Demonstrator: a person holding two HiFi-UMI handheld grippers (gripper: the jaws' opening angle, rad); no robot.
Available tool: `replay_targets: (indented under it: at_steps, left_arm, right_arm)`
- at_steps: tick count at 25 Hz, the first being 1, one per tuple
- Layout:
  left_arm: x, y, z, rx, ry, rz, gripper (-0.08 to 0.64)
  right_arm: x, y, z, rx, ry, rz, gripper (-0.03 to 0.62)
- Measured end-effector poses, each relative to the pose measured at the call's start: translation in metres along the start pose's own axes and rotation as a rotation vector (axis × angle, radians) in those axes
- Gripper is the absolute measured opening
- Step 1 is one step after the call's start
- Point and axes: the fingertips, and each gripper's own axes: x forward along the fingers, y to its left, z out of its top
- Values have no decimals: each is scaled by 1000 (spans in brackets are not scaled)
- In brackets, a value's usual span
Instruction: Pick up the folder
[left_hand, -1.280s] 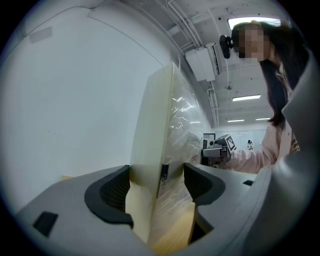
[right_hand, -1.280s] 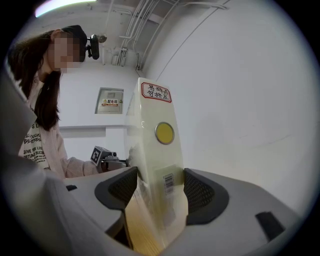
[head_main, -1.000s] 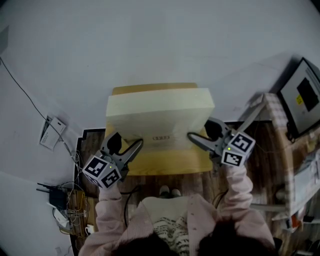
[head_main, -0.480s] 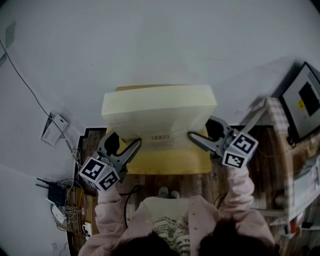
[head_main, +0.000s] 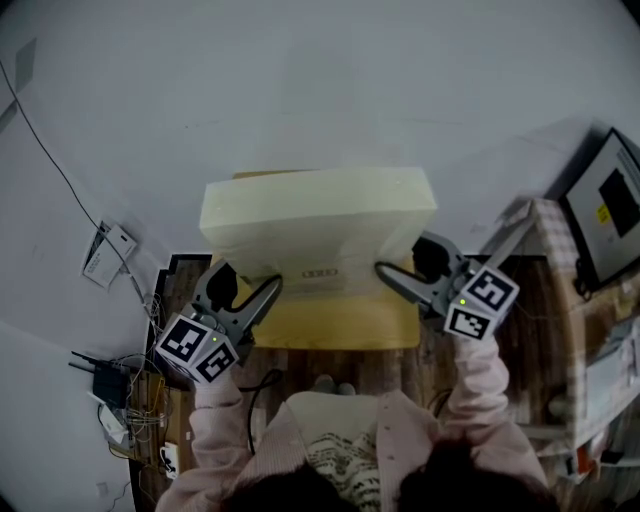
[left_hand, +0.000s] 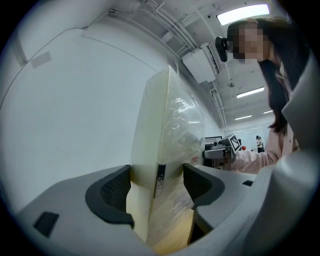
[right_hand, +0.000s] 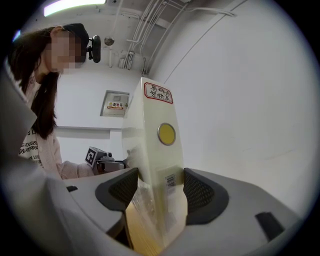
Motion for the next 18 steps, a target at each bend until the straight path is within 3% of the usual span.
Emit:
replay_targets:
  at_steps: [18]
  left_arm:
    - [3, -2, -3, 0, -4, 8, 324]
  right_arm:
    - [-2, -4, -3, -14, 10, -7, 290]
